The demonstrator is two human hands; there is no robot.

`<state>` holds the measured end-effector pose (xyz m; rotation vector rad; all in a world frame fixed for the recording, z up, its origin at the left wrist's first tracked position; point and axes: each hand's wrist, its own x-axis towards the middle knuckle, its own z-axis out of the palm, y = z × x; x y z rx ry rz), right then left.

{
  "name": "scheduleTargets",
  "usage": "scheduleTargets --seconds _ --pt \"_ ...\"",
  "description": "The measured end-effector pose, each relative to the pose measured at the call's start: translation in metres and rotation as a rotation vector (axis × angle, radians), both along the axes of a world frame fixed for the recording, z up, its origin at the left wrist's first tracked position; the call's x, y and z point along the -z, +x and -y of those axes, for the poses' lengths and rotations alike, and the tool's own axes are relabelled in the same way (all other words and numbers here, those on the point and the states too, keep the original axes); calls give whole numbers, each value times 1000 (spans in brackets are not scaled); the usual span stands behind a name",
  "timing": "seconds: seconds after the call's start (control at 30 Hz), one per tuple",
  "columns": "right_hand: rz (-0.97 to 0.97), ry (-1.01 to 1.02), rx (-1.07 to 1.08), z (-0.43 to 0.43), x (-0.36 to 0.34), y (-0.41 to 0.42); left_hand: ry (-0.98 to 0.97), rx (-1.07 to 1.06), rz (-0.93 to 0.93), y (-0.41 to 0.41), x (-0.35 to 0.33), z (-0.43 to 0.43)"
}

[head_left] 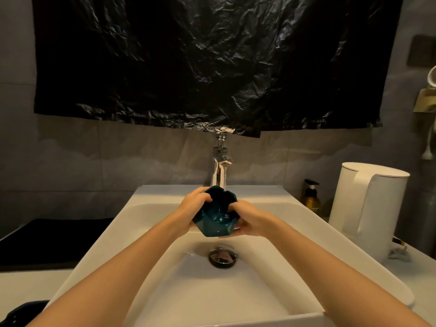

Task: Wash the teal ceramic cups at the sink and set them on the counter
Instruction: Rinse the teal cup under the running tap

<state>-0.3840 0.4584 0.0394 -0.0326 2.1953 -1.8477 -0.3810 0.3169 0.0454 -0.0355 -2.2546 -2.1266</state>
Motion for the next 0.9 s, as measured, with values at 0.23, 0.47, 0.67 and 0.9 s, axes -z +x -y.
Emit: scheduleTargets --seconds 0.23,0.47,0.67,0.9 --pt "-155 547 113 -15 -19 -1 -468 33 -53 -3 17 -12" --pt "-127 689 31 -23 -25 5 -913 -123 -471 -13 25 -30" --pt "-194 723 144 -25 -22 2 -547 -4 -285 -18 34 -33" --pt "-330 631 246 -17 -17 2 125 30 371 -12 26 -33"
